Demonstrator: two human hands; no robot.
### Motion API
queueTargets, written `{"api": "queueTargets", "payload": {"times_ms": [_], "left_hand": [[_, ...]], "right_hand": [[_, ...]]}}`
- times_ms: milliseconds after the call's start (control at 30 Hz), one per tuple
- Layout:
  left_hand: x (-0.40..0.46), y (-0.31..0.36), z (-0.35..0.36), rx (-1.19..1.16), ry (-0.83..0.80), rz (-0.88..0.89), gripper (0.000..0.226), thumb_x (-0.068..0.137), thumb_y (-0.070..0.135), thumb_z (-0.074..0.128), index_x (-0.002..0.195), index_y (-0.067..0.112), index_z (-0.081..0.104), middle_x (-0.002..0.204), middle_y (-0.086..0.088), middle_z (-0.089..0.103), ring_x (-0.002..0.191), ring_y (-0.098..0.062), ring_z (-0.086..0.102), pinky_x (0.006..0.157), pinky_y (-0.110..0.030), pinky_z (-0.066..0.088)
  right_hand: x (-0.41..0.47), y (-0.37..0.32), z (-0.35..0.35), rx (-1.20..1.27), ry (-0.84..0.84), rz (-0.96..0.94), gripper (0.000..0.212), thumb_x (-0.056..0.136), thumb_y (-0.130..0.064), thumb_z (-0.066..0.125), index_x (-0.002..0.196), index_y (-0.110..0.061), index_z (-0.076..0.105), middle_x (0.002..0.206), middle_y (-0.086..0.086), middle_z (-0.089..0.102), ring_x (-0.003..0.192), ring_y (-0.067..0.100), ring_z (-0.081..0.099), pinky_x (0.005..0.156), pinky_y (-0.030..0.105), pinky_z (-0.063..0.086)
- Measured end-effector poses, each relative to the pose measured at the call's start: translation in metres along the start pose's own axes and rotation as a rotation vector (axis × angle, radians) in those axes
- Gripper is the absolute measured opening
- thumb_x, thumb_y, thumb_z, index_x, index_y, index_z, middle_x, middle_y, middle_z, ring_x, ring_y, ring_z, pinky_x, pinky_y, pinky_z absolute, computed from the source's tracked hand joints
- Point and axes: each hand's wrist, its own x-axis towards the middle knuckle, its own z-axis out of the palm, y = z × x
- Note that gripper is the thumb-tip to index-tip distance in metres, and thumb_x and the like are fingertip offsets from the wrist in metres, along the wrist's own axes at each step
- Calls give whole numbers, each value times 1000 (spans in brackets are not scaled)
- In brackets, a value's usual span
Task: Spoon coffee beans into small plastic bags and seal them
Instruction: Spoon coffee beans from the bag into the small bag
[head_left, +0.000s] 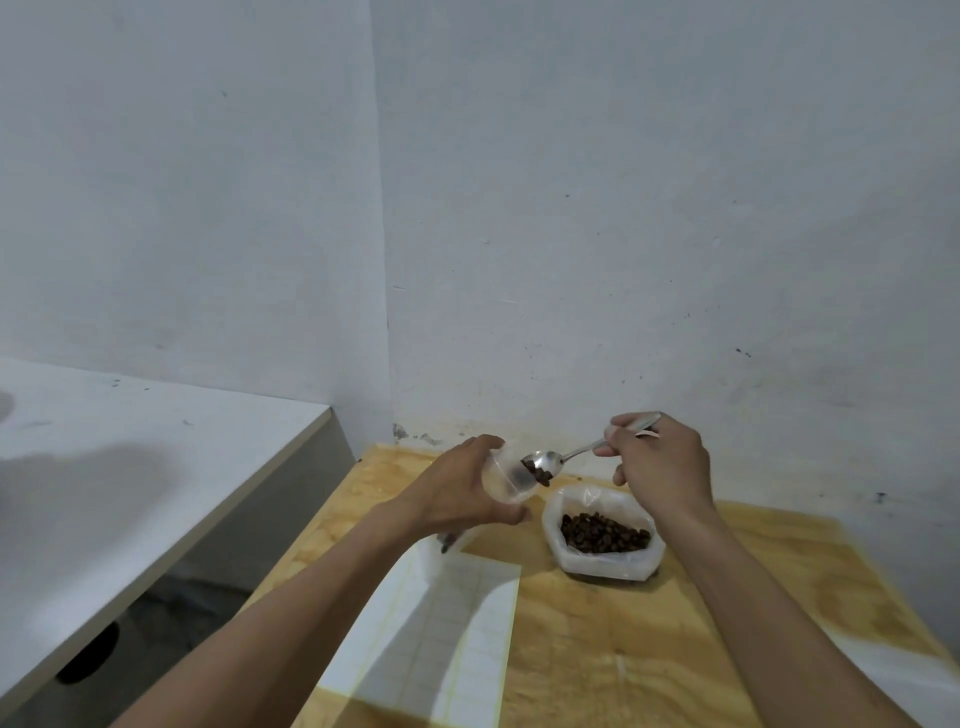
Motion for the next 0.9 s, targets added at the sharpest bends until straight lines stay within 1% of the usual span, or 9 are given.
{"api": "queueTargets", "payload": {"times_ms": [100, 167, 267, 433, 500, 567, 633, 767, 900], "left_hand": [[1, -3, -1, -5, 24, -20, 96, 66, 60, 81, 146, 22, 43, 136, 7, 54, 108, -6, 48, 83, -23, 42], [2, -5, -1, -14, 36, -34, 94, 65, 59, 81, 143, 22, 45, 130, 7, 57, 104, -7, 50, 77, -19, 44], [2, -7, 0, -27, 37, -51, 98, 63, 59, 82, 144, 21, 44, 129, 8, 57, 107, -9, 52, 81, -21, 44], [5, -8, 3, -20, 47, -52, 94, 66, 54, 85, 144, 20, 45, 132, 4, 58, 112, -13, 55, 90, -27, 47], [6, -7, 4, -8, 39, -47, 96, 68, 54, 85, 147, 19, 43, 136, 2, 56, 118, -15, 54, 94, -28, 46], [8, -3, 6, 6, 23, -36, 97, 68, 54, 85, 147, 18, 42, 137, 2, 56, 119, -16, 54, 96, -31, 47], [9, 1, 10, 62, -6, -11, 98, 69, 56, 85, 148, 18, 41, 139, 0, 56, 119, -18, 54, 99, -34, 47], [11, 9, 23, 281, -76, 53, 103, 73, 62, 79, 153, 16, 34, 148, -3, 49, 131, -24, 48, 108, -35, 38], [10, 14, 35, 319, -94, 60, 102, 74, 62, 78, 153, 15, 34, 148, -4, 48, 132, -25, 46, 109, -36, 36]], "right_hand": [[-7, -3, 5, -2, -15, -104, 7, 98, -20, 65, 93, -24, 69, 76, -14, 78, 44, 8, 64, 49, 12, 46], [-11, -5, 5, 3, -26, -159, 7, 99, -22, 64, 95, -26, 68, 80, -16, 78, 48, 11, 67, 51, 16, 48], [-11, -5, 2, 19, -4, -205, 5, 100, -26, 64, 97, -27, 67, 84, -16, 78, 49, 14, 69, 57, 24, 49], [-5, -2, -18, -9, 107, -213, 7, 99, -23, 64, 94, -28, 67, 80, -15, 77, 45, 11, 67, 51, 8, 44], [-2, 2, -30, -88, 142, -195, 8, 97, -21, 64, 92, -27, 67, 75, -12, 77, 47, 12, 68, 56, 14, 49], [-1, 9, -42, -223, 153, -182, 8, 96, -20, 64, 92, -26, 67, 74, -9, 75, 59, 14, 71, 64, 32, 57], [-3, 17, -51, -382, 150, -165, 9, 96, -20, 62, 93, -26, 68, 75, -8, 73, 72, 18, 70, 68, 40, 58], [-9, 38, -54, -517, 142, -106, 9, 95, -17, 61, 93, -22, 68, 75, -3, 70, 72, 24, 66, 65, 38, 55], [-11, 57, -42, -405, 82, 29, 12, 92, -14, 60, 91, -22, 70, 75, -5, 75, 82, 21, 69, 67, 33, 52]]}}
